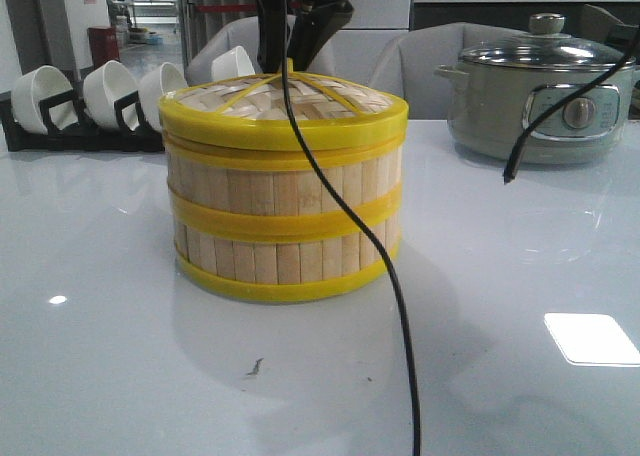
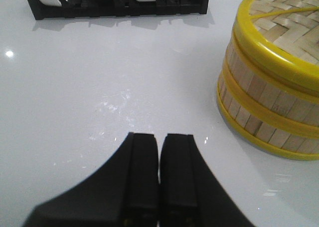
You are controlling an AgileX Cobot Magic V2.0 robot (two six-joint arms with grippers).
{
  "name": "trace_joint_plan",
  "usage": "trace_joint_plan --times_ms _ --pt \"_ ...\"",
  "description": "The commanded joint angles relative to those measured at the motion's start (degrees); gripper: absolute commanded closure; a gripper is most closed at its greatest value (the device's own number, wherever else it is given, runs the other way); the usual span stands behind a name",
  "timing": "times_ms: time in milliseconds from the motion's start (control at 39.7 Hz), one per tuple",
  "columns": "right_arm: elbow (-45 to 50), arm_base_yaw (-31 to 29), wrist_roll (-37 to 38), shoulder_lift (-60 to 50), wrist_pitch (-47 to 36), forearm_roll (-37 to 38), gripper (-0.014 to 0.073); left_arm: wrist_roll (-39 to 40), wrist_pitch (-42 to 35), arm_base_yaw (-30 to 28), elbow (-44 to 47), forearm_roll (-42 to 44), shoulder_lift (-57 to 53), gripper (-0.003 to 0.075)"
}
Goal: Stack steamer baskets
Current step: 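Carry the lid over the stack and lower it onto the top basket, then open the right gripper and raise it off the lid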
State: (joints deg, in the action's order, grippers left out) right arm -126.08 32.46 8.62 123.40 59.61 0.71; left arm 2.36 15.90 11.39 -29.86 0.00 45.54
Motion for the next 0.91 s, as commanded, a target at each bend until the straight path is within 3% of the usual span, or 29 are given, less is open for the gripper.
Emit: trace_joint_plan --times_ms 0,378,479,580,656,883 --pt "-1.92 0.08 -0.78 -3.48 -3.4 0.6 0.0564 0.06 -4.59 0.34 -1.72 0.0 -0.49 0.0636" --pt "-1.92 0.08 -0.78 -3.48 -3.01 0.6 0.0552 0.06 -4.59 0.34 -1.72 0.0 -0.49 0.0636" --pt "-1.92 0.08 -0.78 -3.48 -2.93 0.6 0.0451 0.06 -4.59 0.34 -1.72 0.0 -0.49 0.0636" --pt "-1.92 0.08 -0.73 -3.48 -3.12 0.6 0.0254 0.06 -4.59 0.34 -1.72 0.0 -0.49 0.0636" --pt "-1.92 0.08 -0.73 -3.48 -3.5 0.6 0.017 0.06 -4.59 0.34 -1.72 0.0 -0.49 0.0636" --pt "-1.92 0.08 -0.73 -4.13 -4.28 0.6 0.0174 0.06 -4.59 0.34 -1.72 0.0 -0.49 0.0636"
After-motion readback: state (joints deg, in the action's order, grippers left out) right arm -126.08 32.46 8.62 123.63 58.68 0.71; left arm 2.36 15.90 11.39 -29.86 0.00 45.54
